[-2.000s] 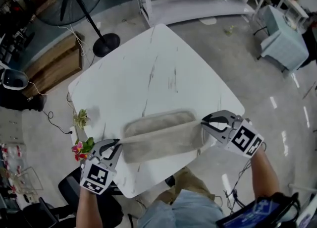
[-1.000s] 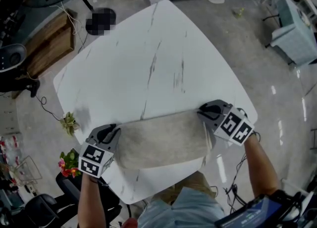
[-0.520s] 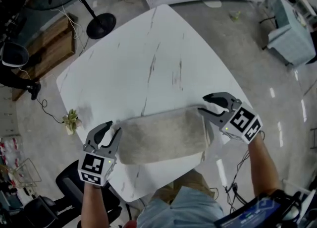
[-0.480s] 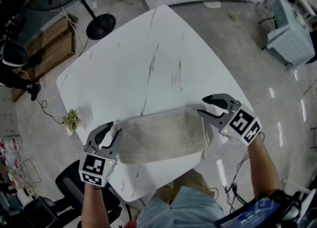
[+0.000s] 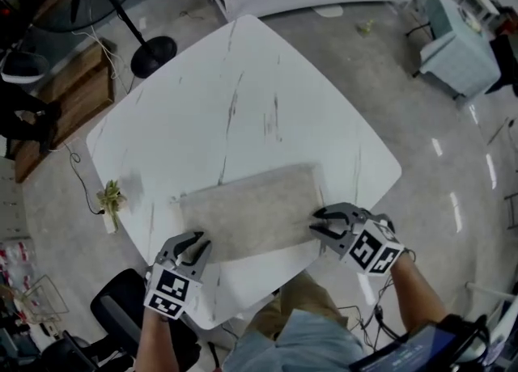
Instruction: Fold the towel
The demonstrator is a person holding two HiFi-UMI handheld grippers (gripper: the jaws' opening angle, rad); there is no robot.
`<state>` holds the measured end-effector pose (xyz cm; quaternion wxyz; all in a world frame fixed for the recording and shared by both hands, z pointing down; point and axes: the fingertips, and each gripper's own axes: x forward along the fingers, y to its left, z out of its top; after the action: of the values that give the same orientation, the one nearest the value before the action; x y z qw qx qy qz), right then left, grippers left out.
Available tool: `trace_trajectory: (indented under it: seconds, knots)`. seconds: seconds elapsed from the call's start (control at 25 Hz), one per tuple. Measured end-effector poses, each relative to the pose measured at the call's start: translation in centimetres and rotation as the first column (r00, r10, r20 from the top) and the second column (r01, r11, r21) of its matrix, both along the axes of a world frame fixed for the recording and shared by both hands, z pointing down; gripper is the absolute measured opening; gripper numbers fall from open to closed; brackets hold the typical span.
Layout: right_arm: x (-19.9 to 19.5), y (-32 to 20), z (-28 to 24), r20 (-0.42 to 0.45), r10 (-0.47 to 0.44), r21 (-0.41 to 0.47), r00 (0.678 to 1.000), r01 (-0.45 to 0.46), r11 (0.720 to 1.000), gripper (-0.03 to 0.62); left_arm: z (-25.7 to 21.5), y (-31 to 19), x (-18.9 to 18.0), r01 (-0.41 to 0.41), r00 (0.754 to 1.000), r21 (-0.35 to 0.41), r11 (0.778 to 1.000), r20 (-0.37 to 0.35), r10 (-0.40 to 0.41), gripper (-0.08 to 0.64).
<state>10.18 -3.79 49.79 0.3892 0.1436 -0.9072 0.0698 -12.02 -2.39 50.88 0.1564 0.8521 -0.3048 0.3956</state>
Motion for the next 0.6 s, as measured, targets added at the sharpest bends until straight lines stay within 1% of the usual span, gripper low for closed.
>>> trace_trajectory:
  seconds: [0.08, 0.2, 0.32, 0.6]
  knots:
    - [0.4, 0.3, 1.2, -0.013, 0.024, -0.008, 1.000, -0.024, 1.000, 0.095, 0.8, 0.2, -0.3, 0.003, 1.000, -0.022, 1.000, -0.002, -0.003, 0.083]
    - [1.2, 0.8, 1.9, 0.003, 0.072, -0.041, 0.997, -0.072, 0.997, 0.086, 1.0, 0.1, -0.2, 0.010, 1.000, -0.042, 0.999, -0.017, -0.011, 0.083]
    - [2.1, 0.8, 2.0, 0.009, 0.087, -0.061, 0.996, -0.087, 0.994, 0.083, 1.1, 0.2, 0.0, 0.012, 1.000, -0.047, 0.999, -0.020, -0.013, 0.083]
    - [2.4, 0.8, 2.3, -0.019, 0.020, -0.076, 1.000, -0.021, 0.997, 0.081, 1.3, 0.8, 0.4, 0.035, 0.999, -0.042, 0.999, -0.007, -0.035, 0.081]
